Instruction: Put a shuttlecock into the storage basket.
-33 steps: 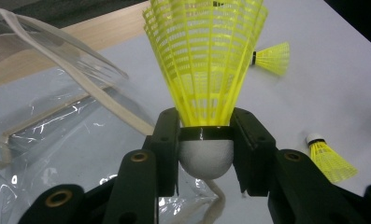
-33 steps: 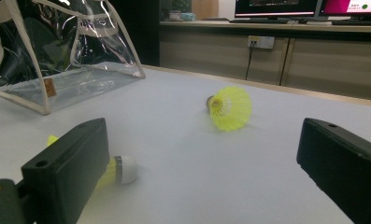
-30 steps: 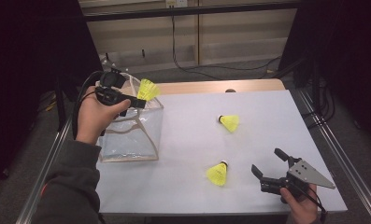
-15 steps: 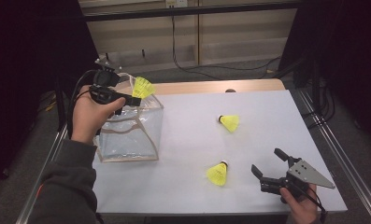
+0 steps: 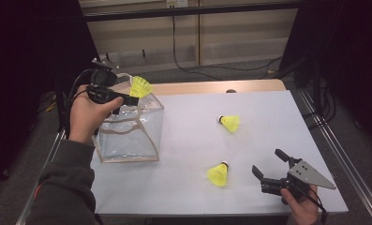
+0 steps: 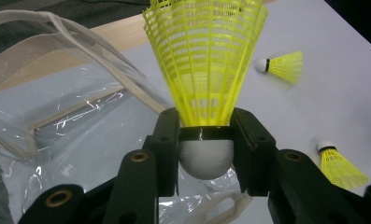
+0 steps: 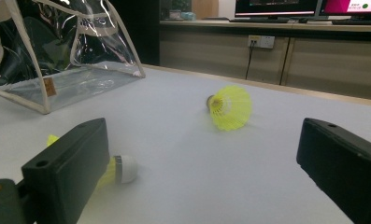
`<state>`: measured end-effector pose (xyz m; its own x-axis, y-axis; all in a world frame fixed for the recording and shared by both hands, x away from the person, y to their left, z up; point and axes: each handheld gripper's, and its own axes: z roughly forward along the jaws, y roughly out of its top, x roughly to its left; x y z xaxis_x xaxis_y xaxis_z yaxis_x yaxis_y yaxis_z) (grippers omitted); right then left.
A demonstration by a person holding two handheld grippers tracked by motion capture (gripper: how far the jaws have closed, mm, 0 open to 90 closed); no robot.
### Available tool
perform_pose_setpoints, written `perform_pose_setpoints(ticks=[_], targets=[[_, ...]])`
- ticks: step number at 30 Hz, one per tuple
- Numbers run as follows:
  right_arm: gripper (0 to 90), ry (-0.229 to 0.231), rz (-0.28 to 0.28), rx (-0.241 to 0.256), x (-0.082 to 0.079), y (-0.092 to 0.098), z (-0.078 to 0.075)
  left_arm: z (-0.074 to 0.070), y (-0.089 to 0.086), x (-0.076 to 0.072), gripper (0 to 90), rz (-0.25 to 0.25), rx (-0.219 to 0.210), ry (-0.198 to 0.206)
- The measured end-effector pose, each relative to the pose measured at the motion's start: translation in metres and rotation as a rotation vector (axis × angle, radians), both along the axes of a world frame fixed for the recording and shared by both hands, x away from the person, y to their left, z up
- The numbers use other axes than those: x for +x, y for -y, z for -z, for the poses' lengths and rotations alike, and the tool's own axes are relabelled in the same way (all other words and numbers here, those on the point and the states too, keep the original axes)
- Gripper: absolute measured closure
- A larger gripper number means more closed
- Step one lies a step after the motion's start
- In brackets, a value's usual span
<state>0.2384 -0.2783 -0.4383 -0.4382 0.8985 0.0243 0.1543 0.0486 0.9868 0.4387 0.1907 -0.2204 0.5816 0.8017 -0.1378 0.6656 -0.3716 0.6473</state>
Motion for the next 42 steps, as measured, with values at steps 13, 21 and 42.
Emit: perform_pose_setpoints(ticks=[13,21,42], targets=[[2.4,-0.001,0.001,0.0,0.0,0.0,0.0,-0.003,-0.006,0.0,64.7,-0.016,0.001,-0.001],[2.7,-0.002,0.001,0.0,0.0,0.0,0.0,-0.004,-0.01,0.0,64.6,-0.025,0.005,0.005],[2.7,-0.001,0.001,0.001,0.0,0.0,0.001,-0.003,-0.017,0.001,64.7,-0.048,0.017,0.007]])
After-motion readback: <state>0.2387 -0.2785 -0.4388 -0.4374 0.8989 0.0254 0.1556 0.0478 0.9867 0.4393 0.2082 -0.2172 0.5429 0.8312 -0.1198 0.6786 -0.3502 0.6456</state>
